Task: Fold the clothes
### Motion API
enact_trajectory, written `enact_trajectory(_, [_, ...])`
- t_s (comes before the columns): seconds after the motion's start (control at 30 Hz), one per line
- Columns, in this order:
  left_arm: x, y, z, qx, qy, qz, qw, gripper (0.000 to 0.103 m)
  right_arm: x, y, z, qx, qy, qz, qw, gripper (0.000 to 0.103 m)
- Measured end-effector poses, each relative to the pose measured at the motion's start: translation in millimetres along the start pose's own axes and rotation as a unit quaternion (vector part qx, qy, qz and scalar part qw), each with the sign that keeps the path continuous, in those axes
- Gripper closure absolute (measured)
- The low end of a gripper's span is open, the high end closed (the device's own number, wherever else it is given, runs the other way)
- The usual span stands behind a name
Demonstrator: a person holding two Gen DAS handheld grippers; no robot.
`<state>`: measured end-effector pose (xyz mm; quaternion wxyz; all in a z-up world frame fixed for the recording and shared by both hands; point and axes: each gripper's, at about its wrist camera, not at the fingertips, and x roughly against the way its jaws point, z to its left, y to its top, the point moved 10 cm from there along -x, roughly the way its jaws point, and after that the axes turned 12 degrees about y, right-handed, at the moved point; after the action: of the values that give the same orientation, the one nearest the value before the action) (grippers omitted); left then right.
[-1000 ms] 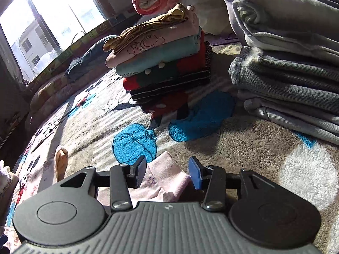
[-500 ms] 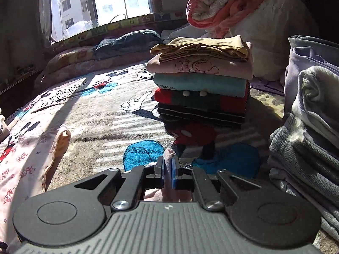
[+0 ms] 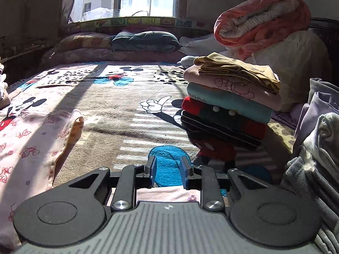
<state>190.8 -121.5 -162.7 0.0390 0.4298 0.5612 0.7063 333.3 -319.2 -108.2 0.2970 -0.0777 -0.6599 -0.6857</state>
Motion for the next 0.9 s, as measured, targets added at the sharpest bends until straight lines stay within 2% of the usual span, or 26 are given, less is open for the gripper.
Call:
enact_trajectory(0.07, [5.8, 7.4, 14.8, 0.04, -0.003, -0.011, 0.9991, 0.012, -9.9, -6.3, 44.6, 0.019, 0.061, 0.009, 0.998, 0.078])
enact_trajectory(0.2, [12.0, 14.6, 50.7, 0.124, 0.001, -0.021, 0.992, 0.012, -32.2, -34.6, 98.2, 0.025, 0.132, 0.039, 0.99, 0.082])
enact_trajectory(0.23, [12.0, 13.8, 60.9, 0.147, 0.005, -0.017, 0.989, 0.012, -38.2, -42.7, 101.8, 0.032, 0.127, 0.052, 0.99, 0.082])
enact_trajectory(0.37, [15.8, 4.5, 91.6, 0.203, 0.02, -0.009, 0.979, 0.012, -31.9, -55.6, 83.1, -0.017, 0.097, 0.056, 0.994, 0.082])
enact_trajectory(0.53, [22.5, -6.9, 127.4, 0.265, 0.036, -0.003, 0.9635, 0.012, -17.3, -43.0, 71.2, -0.005, 0.068, 0.025, 0.997, 0.076])
enact_trajectory(0.67, [29.4, -18.1, 148.4, 0.293, 0.056, 0.0, 0.9544, 0.012, -16.8, -50.7, -6.6, -0.073, -0.028, 0.021, 0.997, 0.072])
enact_trajectory(0.73, [32.1, -20.9, 154.0, 0.3, 0.058, -0.002, 0.9522, 0.012, -6.6, -63.4, -53.3, -0.134, -0.068, 0.013, 0.989, 0.073])
enact_trajectory(0.8, [34.8, -22.9, 157.5, 0.303, 0.06, -0.003, 0.9511, 0.012, 9.8, -65.4, -81.8, -0.184, -0.082, -0.02, 0.979, 0.084])
enact_trajectory(0.83, [36.1, -24.1, 158.6, 0.304, 0.061, -0.004, 0.9507, 0.012, 18.1, -66.6, -96.2, -0.209, -0.088, -0.037, 0.973, 0.078])
enact_trajectory(0.9, [38.3, -26.0, 160.8, 0.307, 0.061, -0.005, 0.9498, 0.012, 35.0, -69.2, -125.1, -0.259, -0.101, -0.07, 0.958, 0.073])
